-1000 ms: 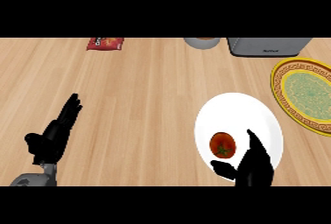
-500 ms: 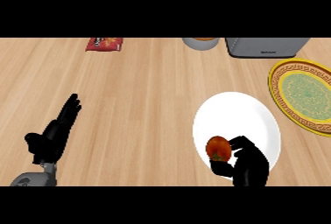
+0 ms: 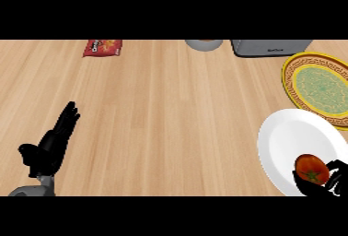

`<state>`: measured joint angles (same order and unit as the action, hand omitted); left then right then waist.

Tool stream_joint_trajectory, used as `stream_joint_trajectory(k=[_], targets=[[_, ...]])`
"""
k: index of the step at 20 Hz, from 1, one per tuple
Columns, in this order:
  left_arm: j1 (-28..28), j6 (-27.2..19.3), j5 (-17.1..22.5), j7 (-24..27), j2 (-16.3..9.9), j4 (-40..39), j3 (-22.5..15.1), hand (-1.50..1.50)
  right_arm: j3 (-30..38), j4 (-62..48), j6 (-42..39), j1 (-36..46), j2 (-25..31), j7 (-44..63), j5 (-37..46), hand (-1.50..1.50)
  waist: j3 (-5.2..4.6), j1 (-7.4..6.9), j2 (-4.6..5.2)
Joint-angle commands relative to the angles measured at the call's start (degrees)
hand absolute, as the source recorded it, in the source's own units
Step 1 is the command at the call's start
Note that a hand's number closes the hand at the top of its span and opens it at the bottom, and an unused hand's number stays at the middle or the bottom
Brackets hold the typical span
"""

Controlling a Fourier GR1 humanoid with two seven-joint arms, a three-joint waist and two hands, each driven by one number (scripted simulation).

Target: Pick the tomato from the plate and place it in the plate

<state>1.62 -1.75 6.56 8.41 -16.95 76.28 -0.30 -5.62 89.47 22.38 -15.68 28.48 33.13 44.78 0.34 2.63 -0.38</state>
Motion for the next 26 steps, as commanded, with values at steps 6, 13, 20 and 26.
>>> stream_joint_trajectory(k=[6, 13, 20, 26], targets=[[-0.8, -0.1, 0.2, 0.9, 0.7, -0.9, 0.3, 0.0, 19.9, -7.4, -6.3, -3.9, 19.0, -32.6, -24.9, 1.5, -0.04, 1.15, -0.2], [-0.9, 0.7, -0.8, -0.7, 0.6, 1.2, -1.2, 0.0, 36.9, -24.3, -11.9, -2.8, 24.5, -56.4, -37.4, 1.5, -0.12, -1.36, 0.1], [2.5, 0.4, -2.6, 0.6, 1.7, -1.4, -0.8, 0.0, 41.5, -35.8, -17.6, 6.2, 29.9, -64.7, -38.7, 1.5, -0.3, -2.67, 0.43], [3.5, 1.3, -2.1, -3.0, 2.0, 0.9, 0.3, 0.0, 37.8, -42.5, -19.1, 16.1, 31.5, -65.4, -35.1, 1.5, -0.29, -3.21, 0.48]])
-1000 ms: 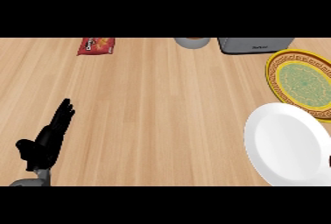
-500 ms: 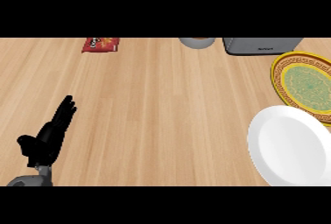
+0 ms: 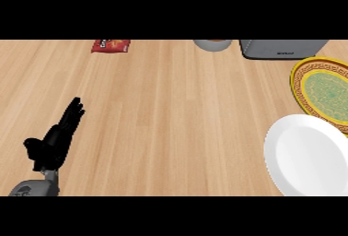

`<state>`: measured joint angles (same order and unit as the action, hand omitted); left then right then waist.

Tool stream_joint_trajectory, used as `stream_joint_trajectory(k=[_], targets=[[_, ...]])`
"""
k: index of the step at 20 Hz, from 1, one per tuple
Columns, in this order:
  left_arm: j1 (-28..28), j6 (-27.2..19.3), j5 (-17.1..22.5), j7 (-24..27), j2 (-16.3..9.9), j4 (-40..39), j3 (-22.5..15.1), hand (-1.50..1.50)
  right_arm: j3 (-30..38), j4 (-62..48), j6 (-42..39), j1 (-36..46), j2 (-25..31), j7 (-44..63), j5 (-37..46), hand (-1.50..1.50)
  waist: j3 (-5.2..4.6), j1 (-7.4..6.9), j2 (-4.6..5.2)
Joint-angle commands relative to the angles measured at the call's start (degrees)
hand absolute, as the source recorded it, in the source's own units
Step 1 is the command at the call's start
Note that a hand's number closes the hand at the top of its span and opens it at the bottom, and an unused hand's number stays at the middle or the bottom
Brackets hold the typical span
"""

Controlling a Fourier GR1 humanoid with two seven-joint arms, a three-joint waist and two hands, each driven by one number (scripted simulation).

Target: Pick the tomato from the plate and place it in the plate

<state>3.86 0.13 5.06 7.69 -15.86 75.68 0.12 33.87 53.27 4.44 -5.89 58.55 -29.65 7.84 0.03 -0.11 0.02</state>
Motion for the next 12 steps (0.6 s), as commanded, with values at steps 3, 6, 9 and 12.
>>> stream_joint_trajectory(k=[3, 6, 9, 12], targets=[[3.0, -0.7, -0.9, -4.8, 1.6, 1.6, -0.5, 0.0, -4.8, -5.3, -2.3, 11.1, 1.9, 1.7, 3.4, 1.5, 0.01, -0.49, 0.09], [2.8, 3.5, 0.6, 0.6, -0.7, -2.1, 1.7, 0.0, -9.8, -6.7, -2.5, 17.6, 0.6, 3.8, 6.0, 1.5, 0.02, -1.33, 0.32], [-0.1, 1.4, -1.6, 0.6, 0.7, 0.3, 0.3, 0.0, -13.8, -3.5, -1.7, 21.6, -4.4, 9.9, 7.6, 1.5, -0.02, -1.28, 0.18], [-0.4, 0.7, -2.4, 1.3, 1.7, -1.0, 0.8, 0.0, -15.2, -3.5, -2.4, 23.7, -5.9, 9.7, 9.0, 1.5, -0.04, -0.48, 0.05]])
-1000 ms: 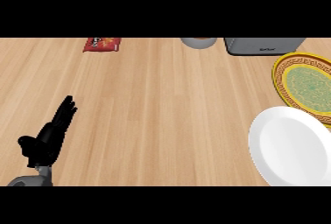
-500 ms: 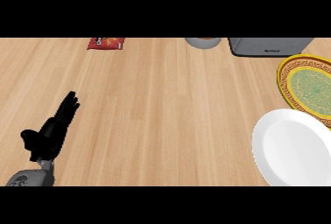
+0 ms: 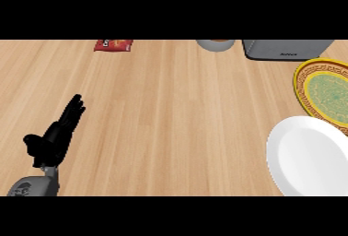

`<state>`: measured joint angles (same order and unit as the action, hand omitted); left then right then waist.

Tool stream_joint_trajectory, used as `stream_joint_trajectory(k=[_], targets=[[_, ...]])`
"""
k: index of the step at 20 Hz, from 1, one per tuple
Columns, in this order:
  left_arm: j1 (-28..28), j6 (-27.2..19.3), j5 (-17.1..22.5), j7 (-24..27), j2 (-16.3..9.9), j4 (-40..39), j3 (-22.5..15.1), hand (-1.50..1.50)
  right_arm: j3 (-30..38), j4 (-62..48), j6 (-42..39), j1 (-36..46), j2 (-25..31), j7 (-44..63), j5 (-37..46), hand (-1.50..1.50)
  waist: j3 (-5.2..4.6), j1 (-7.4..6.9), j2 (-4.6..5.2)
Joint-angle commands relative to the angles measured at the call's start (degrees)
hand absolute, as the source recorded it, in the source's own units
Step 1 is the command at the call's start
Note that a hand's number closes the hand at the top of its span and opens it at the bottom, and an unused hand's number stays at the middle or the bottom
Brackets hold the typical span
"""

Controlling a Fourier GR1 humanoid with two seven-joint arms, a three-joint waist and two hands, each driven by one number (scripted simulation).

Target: Pick the tomato from the plate and place it in the plate

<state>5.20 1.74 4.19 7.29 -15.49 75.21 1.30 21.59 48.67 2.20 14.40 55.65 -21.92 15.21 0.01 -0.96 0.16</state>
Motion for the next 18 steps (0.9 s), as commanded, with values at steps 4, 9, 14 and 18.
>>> stream_joint_trajectory(k=[4, 9, 14, 18], targets=[[0.1, 1.0, 0.0, -2.6, 0.4, 1.6, 0.3, 0.0, -5.7, -8.2, 4.5, 11.2, -7.3, 0.3, 5.8, 1.5, 0.05, -0.25, 0.06], [0.2, -1.0, -1.6, -3.6, 1.9, 4.6, -0.2, 0.0, -7.8, -13.8, 6.2, 18.5, -10.9, 2.9, 9.0, 1.5, 0.07, -0.38, 0.09], [-2.1, -1.0, -1.8, -2.7, 2.6, 5.1, -0.6, 0.0, -2.5, -21.4, 10.5, 23.6, -14.9, 5.7, 5.0, -1.5, 0.11, -0.89, 0.26], [-0.8, 0.9, -2.0, -1.5, 1.4, 2.9, 0.1, 0.0, -3.3, -28.8, 10.7, 28.1, -13.9, 7.5, 7.4, -1.5, 0.09, -0.77, 0.33]])
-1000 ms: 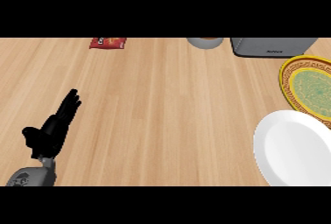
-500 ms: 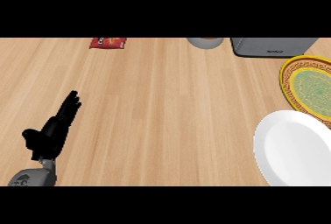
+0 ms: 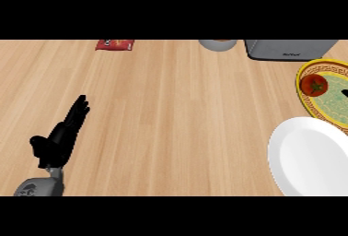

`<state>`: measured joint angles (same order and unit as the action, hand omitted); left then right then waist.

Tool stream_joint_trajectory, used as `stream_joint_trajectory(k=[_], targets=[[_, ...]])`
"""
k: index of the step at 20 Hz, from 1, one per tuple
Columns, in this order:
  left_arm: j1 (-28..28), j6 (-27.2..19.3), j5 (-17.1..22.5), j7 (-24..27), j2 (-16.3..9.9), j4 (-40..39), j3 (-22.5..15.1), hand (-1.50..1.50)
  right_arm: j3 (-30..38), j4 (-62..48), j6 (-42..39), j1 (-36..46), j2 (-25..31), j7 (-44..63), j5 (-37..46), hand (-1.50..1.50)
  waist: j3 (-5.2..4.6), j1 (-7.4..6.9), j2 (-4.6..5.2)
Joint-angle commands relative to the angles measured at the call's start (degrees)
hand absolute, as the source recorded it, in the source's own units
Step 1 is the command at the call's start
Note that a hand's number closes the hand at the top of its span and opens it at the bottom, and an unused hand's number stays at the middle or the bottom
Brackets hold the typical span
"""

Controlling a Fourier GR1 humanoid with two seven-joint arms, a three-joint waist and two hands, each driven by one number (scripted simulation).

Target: Pick the tomato from the plate and place it in the plate

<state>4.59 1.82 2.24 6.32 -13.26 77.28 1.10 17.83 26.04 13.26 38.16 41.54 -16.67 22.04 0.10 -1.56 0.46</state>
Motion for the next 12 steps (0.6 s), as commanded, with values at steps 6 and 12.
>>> stream_joint_trajectory(k=[6, 12], targets=[[-1.6, 1.3, 0.5, 0.4, -0.7, 1.3, 1.3, 0.0, 6.9, -8.1, 1.8, 4.9, -2.1, -1.3, -5.8, -1.5, 0.04, 0.04, -0.03], [-1.0, 0.4, -0.4, 1.7, 0.2, -0.8, 1.1, 0.0, 17.9, -9.4, -5.3, 2.0, 3.0, -8.7, -16.7, -1.5, 0.15, 0.69, 0.12]])
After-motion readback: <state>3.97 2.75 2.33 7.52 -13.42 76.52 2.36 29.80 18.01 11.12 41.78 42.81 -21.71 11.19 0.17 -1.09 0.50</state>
